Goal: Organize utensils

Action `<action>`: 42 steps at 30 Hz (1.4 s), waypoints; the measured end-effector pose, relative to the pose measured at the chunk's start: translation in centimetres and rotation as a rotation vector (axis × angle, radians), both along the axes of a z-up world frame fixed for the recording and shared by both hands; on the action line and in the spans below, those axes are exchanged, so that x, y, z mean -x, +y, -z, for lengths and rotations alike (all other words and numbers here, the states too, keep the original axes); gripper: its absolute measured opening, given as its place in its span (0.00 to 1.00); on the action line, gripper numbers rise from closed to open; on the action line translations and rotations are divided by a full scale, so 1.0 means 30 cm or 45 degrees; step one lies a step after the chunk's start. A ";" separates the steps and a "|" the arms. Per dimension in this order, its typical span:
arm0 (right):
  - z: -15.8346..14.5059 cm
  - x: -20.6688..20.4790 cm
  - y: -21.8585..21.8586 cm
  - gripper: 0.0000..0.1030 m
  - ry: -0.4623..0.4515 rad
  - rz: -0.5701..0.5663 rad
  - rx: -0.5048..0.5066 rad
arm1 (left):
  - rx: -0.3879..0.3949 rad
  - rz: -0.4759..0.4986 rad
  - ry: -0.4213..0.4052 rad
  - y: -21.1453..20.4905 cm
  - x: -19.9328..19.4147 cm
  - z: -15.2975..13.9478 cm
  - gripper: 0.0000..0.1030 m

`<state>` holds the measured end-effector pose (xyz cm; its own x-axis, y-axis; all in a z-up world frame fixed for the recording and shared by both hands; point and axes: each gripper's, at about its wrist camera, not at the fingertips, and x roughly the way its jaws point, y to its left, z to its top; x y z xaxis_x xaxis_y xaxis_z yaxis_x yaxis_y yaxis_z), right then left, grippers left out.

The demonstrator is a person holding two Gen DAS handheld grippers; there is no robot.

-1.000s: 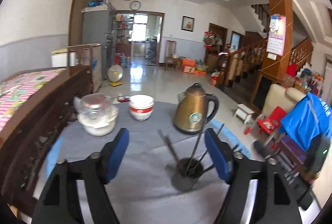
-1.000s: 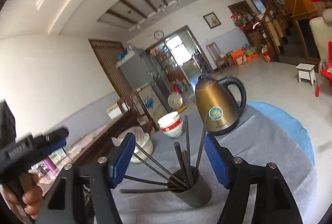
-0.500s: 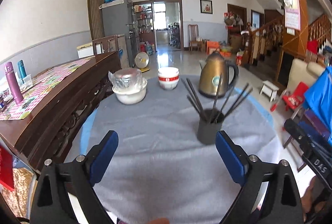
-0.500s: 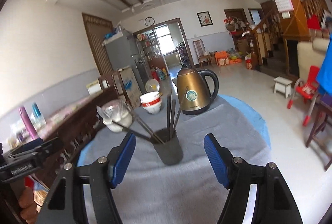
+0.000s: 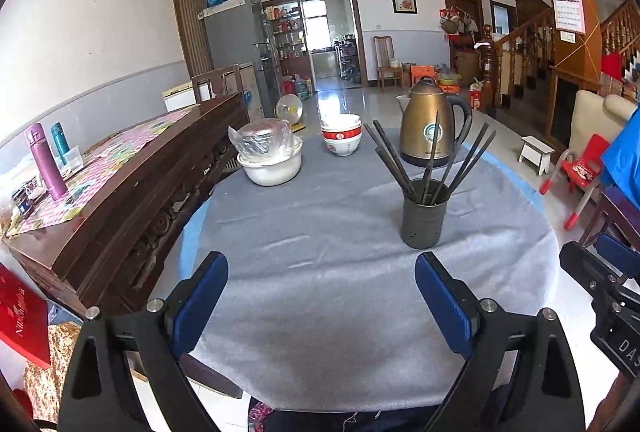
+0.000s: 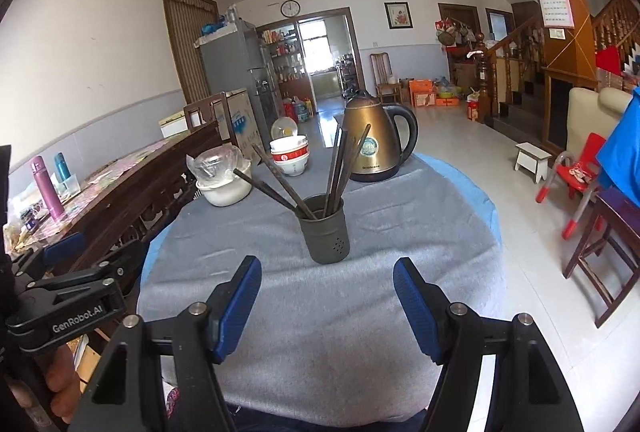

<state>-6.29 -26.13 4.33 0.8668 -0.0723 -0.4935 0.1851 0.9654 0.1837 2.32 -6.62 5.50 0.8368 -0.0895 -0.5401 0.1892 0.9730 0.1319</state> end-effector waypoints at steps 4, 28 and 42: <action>0.003 -0.010 0.006 0.71 0.007 -0.002 -0.028 | -0.002 0.004 -0.001 0.003 0.005 0.003 0.92; -0.025 -0.008 0.027 0.71 -0.013 0.004 -0.020 | -0.004 -0.001 -0.044 0.021 0.020 -0.018 0.92; -0.038 -0.011 0.037 0.71 -0.016 0.002 -0.011 | 0.013 -0.020 -0.053 0.047 0.025 -0.018 0.92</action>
<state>-5.97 -25.01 5.47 0.8726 -0.0695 -0.4834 0.1844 0.9634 0.1943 1.58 -5.21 6.03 0.8598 -0.0816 -0.5041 0.1685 0.9772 0.1292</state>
